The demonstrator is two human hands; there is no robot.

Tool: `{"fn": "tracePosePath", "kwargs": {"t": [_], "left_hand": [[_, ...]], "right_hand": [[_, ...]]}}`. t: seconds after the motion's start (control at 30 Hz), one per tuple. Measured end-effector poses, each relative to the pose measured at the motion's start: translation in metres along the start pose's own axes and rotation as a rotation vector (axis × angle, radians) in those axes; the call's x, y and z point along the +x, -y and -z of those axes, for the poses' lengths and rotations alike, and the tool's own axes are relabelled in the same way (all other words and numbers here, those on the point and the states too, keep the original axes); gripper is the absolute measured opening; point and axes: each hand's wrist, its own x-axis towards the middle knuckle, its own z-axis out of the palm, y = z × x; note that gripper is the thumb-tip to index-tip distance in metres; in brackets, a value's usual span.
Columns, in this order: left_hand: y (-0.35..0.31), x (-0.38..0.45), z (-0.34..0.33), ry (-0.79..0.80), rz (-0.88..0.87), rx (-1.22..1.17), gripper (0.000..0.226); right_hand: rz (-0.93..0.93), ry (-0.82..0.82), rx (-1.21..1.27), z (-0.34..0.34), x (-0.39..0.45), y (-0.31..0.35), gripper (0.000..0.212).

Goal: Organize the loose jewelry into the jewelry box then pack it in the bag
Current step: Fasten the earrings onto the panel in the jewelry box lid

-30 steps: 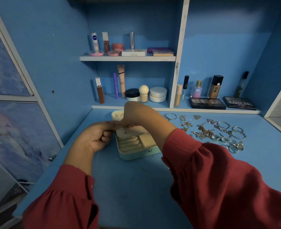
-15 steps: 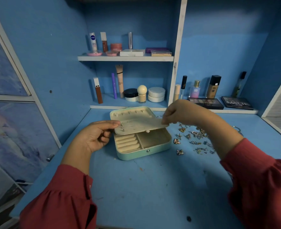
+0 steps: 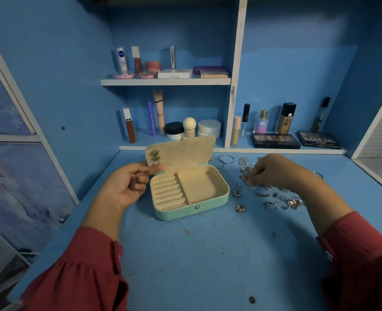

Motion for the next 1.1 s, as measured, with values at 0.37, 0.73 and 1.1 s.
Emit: {"fn": "tracePosePath", "kwargs": {"t": [0.37, 0.73, 1.1], "left_hand": [[0.005, 0.012, 0.002, -0.141, -0.094, 0.118, 0.008], [0.008, 0.018, 0.006, -0.15, -0.128, 0.124, 0.014], [0.008, 0.017, 0.006, -0.172, -0.14, 0.101, 0.008]], "right_hand": [[0.117, -0.072, 0.135, 0.002, -0.003, 0.005, 0.01], [0.357, -0.06, 0.331, -0.026, 0.004, 0.091, 0.005], [0.282, -0.139, 0.323, -0.1, 0.042, 0.146, 0.011]]}}
